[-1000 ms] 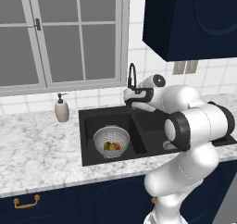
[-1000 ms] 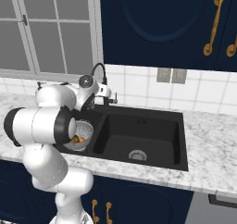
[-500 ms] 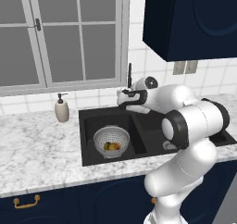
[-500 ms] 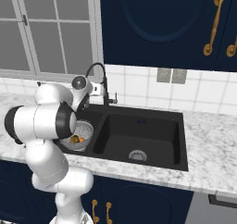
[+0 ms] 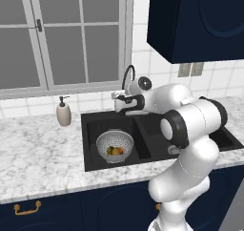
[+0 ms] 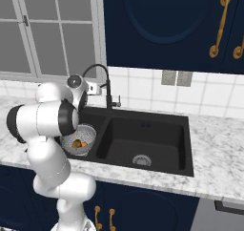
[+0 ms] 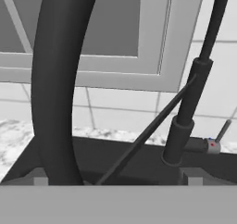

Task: Put the colander in the sink, put the pear, kiwi, tangerine in the colander, and turn on the sink faucet and pour water over the colander.

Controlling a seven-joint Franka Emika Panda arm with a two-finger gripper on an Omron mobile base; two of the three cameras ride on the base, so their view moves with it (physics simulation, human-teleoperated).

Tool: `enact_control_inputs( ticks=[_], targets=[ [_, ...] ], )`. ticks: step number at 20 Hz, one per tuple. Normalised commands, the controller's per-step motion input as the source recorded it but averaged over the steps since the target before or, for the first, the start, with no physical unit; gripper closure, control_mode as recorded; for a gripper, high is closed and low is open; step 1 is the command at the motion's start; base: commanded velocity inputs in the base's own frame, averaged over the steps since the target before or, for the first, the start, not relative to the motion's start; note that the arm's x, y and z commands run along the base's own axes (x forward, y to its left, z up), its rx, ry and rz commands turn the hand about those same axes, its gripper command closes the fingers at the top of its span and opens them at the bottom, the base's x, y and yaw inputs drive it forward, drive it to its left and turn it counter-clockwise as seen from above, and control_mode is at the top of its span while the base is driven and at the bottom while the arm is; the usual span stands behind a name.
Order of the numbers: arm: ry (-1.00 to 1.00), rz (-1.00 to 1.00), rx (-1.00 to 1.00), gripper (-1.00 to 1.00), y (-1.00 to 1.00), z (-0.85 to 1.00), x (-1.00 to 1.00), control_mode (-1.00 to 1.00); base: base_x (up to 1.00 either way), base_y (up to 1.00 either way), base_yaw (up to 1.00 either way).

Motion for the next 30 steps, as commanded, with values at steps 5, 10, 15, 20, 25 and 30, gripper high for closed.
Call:
enact_control_inputs(
  ticks=[5,10,15,20,25,30],
  targets=[
    [0.13,-0.04,0.0,-1.0,0.03,-0.02,0.48,-1.0,0.0,0.0,0.0],
    [0.14,-0.04,0.0,-1.0,0.0,-0.1,0.41,-1.0,0.0,0.0,0.0],
    [0.12,-0.02,0.0,-1.0,0.0,-0.19,0.25,-1.0,0.0,0.0,0.0],
    [0.05,-0.01,0.0,-1.0,-0.05,-0.06,-0.13,-1.0,0.0,0.0,0.0],
    [0.0,-0.04,0.04,-1.0,-0.01,0.32,-0.33,-1.0,0.0,0.0,0.0],
    [0.0,-0.04,0.09,-1.0,-0.05,0.43,-0.58,-1.0,0.0,0.0,0.0]
  ],
)
